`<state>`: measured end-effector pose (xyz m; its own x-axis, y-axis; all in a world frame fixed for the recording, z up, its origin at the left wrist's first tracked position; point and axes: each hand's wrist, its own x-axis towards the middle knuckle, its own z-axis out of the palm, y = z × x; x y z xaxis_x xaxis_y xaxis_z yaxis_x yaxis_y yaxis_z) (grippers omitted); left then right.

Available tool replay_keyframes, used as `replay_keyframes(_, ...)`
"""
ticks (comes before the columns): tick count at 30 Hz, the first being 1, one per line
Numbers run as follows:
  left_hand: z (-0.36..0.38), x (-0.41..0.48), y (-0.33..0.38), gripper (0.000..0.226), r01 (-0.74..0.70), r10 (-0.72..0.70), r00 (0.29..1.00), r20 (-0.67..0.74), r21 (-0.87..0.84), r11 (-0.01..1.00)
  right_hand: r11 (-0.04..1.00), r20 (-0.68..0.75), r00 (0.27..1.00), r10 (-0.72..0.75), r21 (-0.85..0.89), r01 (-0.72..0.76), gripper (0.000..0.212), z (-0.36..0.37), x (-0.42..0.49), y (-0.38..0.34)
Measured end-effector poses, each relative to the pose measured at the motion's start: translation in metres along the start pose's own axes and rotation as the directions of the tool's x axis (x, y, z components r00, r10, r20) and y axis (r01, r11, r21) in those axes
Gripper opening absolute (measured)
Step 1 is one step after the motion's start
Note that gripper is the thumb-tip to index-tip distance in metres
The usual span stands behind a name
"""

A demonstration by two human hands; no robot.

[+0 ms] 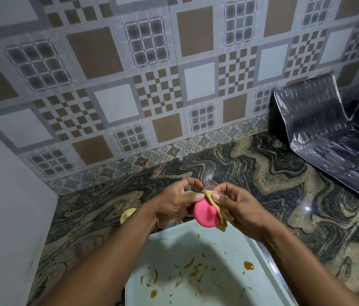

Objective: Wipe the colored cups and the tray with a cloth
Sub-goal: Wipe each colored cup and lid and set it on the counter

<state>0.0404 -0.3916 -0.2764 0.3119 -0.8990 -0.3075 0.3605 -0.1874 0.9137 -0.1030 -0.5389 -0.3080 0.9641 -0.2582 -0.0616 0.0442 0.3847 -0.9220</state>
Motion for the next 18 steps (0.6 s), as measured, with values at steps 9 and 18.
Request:
replay_keyframes(9,-0.010,-0.006,-0.036,0.035,0.023,-0.025,1.000,-0.007,-0.187,0.982,0.969,-0.188,0.982,0.034,0.249,0.015,0.017,0.017,-0.021,0.038)
replay_keyframes(18,-0.009,-0.002,0.006,0.055,0.041,-0.042,0.999,0.012,0.116,0.992,0.999,0.009,1.000,-0.028,-0.021,0.028,0.024,0.008,0.001,-0.003)
